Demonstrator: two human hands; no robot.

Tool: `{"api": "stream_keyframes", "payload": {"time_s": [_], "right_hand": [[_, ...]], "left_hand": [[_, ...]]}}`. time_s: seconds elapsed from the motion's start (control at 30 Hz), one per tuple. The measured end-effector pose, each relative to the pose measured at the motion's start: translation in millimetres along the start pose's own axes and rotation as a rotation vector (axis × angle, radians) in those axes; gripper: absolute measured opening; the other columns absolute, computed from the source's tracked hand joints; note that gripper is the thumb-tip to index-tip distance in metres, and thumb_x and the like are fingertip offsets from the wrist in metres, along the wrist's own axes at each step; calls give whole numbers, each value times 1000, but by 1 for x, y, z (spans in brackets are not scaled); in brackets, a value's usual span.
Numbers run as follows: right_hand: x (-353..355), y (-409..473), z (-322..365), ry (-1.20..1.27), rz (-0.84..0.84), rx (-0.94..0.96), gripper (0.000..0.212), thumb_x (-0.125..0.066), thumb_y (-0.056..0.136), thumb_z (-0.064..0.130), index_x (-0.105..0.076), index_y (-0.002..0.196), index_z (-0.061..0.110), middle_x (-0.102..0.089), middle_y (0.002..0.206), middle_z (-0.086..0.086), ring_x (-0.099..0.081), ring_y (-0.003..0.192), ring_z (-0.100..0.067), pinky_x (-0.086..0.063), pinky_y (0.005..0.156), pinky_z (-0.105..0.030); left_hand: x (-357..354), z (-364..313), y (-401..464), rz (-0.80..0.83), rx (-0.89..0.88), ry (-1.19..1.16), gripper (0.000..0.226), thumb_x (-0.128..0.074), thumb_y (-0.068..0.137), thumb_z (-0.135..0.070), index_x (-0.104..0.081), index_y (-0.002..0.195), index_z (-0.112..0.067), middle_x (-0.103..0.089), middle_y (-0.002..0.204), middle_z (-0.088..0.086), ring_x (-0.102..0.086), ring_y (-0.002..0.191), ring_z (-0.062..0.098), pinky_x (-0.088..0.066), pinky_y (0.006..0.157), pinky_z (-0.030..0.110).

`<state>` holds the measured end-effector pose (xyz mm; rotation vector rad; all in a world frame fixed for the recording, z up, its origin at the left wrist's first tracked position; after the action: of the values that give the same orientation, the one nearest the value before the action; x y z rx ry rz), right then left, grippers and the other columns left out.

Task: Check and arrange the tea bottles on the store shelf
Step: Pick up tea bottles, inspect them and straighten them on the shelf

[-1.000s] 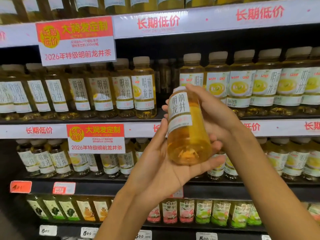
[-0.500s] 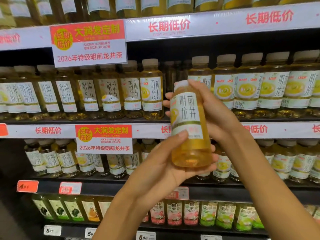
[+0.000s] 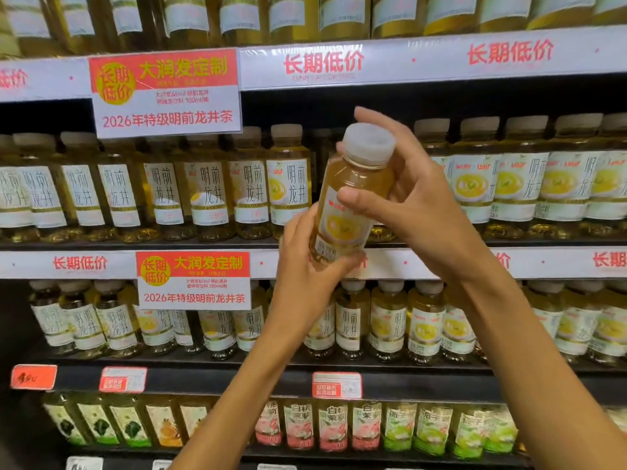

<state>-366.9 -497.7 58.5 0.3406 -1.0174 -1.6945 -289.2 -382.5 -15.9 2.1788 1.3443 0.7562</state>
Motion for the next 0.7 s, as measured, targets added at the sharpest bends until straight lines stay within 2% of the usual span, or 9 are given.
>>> {"api": "stream_keyframes", "payload": {"time_s": [0.07, 0.23, 0.33, 0.43, 0.5, 0.6, 0.7], "right_hand": [[-3, 5, -1, -54, -38, 62, 69, -72, 82, 13, -34, 139, 17, -45, 136, -1, -51, 121, -7, -47, 94, -21], [-10, 17, -19, -112, -163, 60, 70, -73, 82, 12, -32, 139, 15, -41, 137, -3, -48, 123, -10, -48, 94, -22], [-13, 24, -32, -145, -252, 25, 68, -75, 81, 17, -30, 132, 16, -42, 129, -2, -50, 117, -11, -52, 89, -24], [-17, 31, -40, -229, -338, 87, 65, -77, 79, 19, -29, 122, 11, -42, 123, -5, -52, 113, -11, -52, 91, -26], [-17, 33, -45, -302, -368, 108, 60, -76, 80, 21, -35, 121, 4, -45, 120, -9, -53, 112, -15, -49, 93, -24], [-15, 31, -51, -544, -375, 123, 43, -69, 87, 25, -50, 119, 4, -54, 118, -9, -52, 110, -16, -44, 90, -19], [-13, 24, -56, -759, -370, 197, 37, -66, 89, 25, -58, 120, 6, -59, 117, -10, -49, 113, -21, -39, 94, -26]], "left_hand": [[-3, 1, 9, -113, -53, 114, 67, -77, 78, -23, -43, 136, -27, -46, 129, -7, -43, 123, 5, -40, 100, 15], [-8, 9, 18, -217, -74, 118, 60, -79, 75, -21, -47, 125, -19, -58, 117, -6, -54, 109, 2, -45, 91, 16], [-11, 13, 18, -229, -30, 122, 61, -76, 78, -25, -42, 129, -20, -60, 121, -2, -55, 113, 6, -47, 94, 23], [-13, 14, 19, -249, -25, 171, 54, -73, 82, -30, -43, 125, -22, -61, 119, -2, -57, 112, 10, -49, 93, 32], [-14, 15, 20, -268, -15, 245, 49, -69, 83, -36, -46, 122, -20, -62, 117, -3, -58, 110, 11, -50, 91, 36], [-17, 15, 20, -283, 3, 381, 50, -61, 86, -47, -47, 125, -19, -60, 118, -3, -55, 109, 12, -50, 88, 34], [-17, 14, 21, -386, -115, 690, 54, -55, 84, -50, -56, 122, -11, -55, 122, 5, -48, 112, 19, -46, 85, 32]]}}
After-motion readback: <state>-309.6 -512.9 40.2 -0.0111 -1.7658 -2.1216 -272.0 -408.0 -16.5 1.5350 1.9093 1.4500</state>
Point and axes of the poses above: each hand's wrist, its own y-axis towards the middle knuckle, its own x-axis out of the back of the hand, z = x × y, the point moved 1 cm from there along y, towards the middle knuckle
